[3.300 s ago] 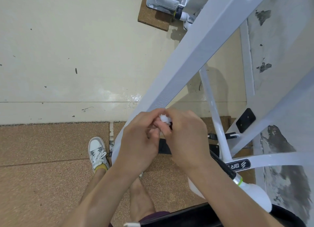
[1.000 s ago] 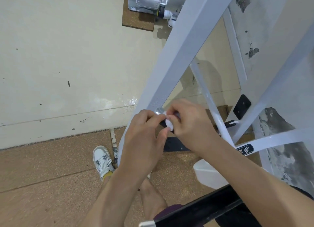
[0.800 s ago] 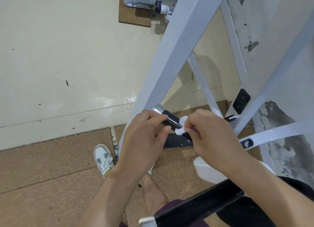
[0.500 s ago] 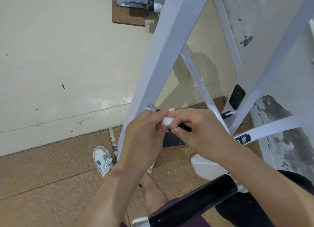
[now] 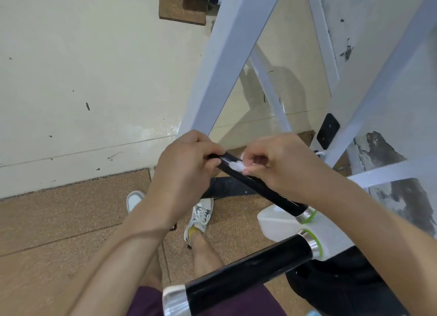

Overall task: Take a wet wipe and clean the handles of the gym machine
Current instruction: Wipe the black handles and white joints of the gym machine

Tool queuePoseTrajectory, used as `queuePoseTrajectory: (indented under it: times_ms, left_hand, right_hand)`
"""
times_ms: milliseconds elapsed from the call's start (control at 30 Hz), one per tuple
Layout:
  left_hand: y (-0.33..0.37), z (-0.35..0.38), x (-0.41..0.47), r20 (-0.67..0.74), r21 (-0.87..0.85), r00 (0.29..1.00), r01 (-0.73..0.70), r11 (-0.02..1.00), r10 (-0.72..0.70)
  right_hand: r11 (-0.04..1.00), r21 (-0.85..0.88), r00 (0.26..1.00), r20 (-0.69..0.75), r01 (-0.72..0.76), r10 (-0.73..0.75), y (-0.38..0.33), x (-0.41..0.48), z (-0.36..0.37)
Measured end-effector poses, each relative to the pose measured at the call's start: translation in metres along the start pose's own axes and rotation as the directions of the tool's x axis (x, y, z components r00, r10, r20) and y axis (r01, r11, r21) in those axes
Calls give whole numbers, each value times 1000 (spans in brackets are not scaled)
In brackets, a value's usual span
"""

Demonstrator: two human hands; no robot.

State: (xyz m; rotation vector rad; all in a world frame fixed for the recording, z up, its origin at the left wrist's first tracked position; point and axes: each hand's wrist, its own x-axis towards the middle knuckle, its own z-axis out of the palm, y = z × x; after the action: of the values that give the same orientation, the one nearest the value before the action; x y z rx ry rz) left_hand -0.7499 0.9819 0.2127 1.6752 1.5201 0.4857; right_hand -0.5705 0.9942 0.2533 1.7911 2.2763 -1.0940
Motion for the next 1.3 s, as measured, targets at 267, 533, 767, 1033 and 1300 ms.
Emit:
queuePoseTrajectory:
  times_ms: [267,533,767,1033,1300]
  left_hand:
    - [4,2,-3,-11,110,999,32,993,-31]
    - [6,3,-7,-23,190,1000,4,982,0]
    - [15,2,-8,-12,215,999,40,976,-38]
    - [27,2,-18,128,237,992,-50,970,20]
    - [46,-5,-33,260,253,964,-127,959,59]
  right_hand:
    - [984,-24,983,39,179,-178,-2,6,4]
    - [984,160,997,-22,78,-75,7,0,6]
    - [971,169,983,103,-168,152,22,-30,-20]
    - [982,114,968,218,-153,126,25,-34,-30]
    - [989,53,980,154,-135,126,21,-45,-24]
